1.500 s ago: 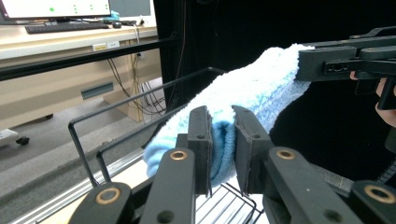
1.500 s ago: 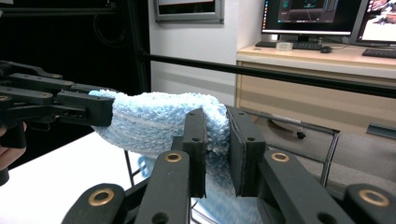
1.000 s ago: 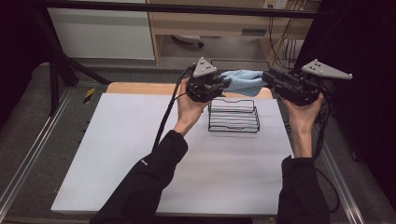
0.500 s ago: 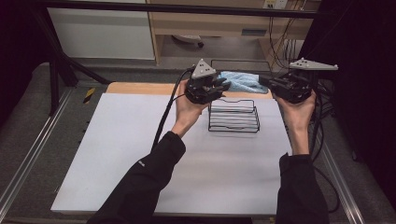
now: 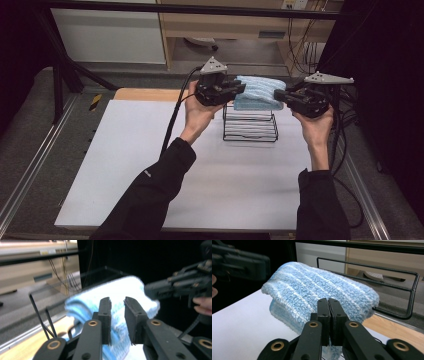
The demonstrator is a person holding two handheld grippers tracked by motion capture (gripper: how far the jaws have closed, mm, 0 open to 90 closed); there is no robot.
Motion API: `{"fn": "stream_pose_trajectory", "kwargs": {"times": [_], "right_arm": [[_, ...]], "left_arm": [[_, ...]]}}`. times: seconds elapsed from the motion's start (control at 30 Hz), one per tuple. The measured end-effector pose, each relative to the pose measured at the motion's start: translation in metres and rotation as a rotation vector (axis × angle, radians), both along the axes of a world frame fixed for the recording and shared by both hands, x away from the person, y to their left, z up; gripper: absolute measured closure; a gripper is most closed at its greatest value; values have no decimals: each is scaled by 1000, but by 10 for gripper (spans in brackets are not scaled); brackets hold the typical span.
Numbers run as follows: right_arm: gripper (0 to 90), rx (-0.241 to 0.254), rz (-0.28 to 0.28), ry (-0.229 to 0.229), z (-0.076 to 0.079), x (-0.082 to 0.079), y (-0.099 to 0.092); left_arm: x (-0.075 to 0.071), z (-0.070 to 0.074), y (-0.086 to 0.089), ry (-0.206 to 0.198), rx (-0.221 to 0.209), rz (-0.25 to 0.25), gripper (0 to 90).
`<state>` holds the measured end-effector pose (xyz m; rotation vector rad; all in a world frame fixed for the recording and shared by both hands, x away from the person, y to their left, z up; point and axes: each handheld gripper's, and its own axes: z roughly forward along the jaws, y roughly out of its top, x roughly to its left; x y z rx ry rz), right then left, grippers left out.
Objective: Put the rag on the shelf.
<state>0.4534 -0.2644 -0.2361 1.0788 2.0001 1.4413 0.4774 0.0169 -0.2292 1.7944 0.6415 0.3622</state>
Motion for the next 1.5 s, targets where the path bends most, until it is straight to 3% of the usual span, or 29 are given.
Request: {"fn": "stream_pose_trajectory", "kwargs": {"times": [0.1,0.3,0.73,0.93,1.13,1.3,1.5], "right_arm": [[879,0,0,4,-5,0,-2],[870,7,-7,12,-18,1,-6],[850,9,-37,-10,-44,10,-6],[887,9,-43,-24,-44,8,-5],[872,6,-29,-45,-35,-2,-2],[805,10,-19,-62,-24,-9,2],[679,27,-12,-70,-15,-16,4]], "left_arm": [[1,-12,-4,12,44,-2,796],[4,-29,-9,24,93,1,838],[16,-50,-15,32,113,51,862],[13,-47,-13,26,117,51,878],[7,-39,-8,25,107,45,884],[1,-29,0,21,88,37,849],[-10,-19,21,6,97,47,741]]}}
